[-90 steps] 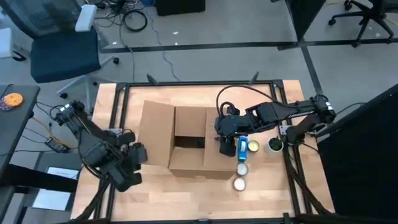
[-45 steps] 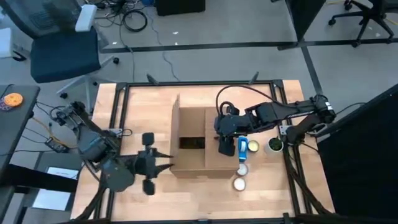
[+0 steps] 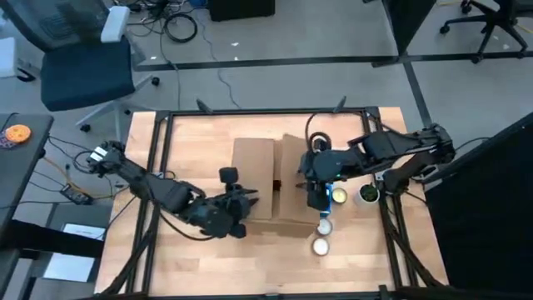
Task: Wrap mug
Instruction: Close the box, then return to Home Position
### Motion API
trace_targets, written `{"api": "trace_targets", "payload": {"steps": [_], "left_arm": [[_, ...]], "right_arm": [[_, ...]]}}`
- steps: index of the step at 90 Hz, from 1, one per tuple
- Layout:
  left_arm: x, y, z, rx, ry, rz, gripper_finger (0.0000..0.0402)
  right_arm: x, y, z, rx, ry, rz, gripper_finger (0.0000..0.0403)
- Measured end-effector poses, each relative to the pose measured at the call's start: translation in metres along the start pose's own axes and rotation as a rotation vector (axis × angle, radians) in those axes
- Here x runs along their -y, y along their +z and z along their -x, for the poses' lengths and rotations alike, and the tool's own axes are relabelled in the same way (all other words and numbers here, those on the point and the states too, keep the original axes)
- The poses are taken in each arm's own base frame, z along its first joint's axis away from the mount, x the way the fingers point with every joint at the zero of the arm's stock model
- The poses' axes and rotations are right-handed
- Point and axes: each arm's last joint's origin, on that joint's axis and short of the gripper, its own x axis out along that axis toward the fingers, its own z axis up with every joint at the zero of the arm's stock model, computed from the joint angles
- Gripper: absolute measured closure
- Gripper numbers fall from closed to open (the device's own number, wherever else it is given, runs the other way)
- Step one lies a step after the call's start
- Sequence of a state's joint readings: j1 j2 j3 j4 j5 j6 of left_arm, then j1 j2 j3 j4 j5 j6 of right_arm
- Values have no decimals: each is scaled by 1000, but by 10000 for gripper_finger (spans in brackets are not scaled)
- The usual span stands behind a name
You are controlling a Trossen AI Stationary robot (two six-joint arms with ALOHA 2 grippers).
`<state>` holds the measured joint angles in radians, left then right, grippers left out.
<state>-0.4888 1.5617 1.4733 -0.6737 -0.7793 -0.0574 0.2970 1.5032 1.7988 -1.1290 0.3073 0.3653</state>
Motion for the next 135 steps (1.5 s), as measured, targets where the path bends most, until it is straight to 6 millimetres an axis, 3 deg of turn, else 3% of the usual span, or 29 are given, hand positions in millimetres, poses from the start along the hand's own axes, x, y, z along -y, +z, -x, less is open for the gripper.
{"api": "trace_targets", "payload": {"steps": [13,29,44,54,69,84,96,109,135], "left_arm": [[2,1,-4,6,-2,-1,312],[-1,8,0,34,-17,-21,312],[-6,22,18,62,-51,-98,312],[-18,38,40,109,-36,-121,312],[-48,44,75,93,-18,-129,312],[-80,21,111,50,30,-3,312],[-92,-3,125,43,15,131,312],[-91,-34,123,14,12,150,312],[-67,-111,92,-61,-29,208,312]], "right_arm": [[-5,-5,-4,-10,-19,10,233],[-13,-19,-39,-95,-55,16,234],[-20,-23,-51,-105,-56,32,238],[-22,-21,-35,-42,-88,90,249],[-12,-20,20,115,-84,112,281],[0,-36,74,253,-102,78,329],[13,-62,93,288,-74,39,368],[25,-97,86,303,-37,-29,399],[48,-164,55,416,77,-116,400]]}}
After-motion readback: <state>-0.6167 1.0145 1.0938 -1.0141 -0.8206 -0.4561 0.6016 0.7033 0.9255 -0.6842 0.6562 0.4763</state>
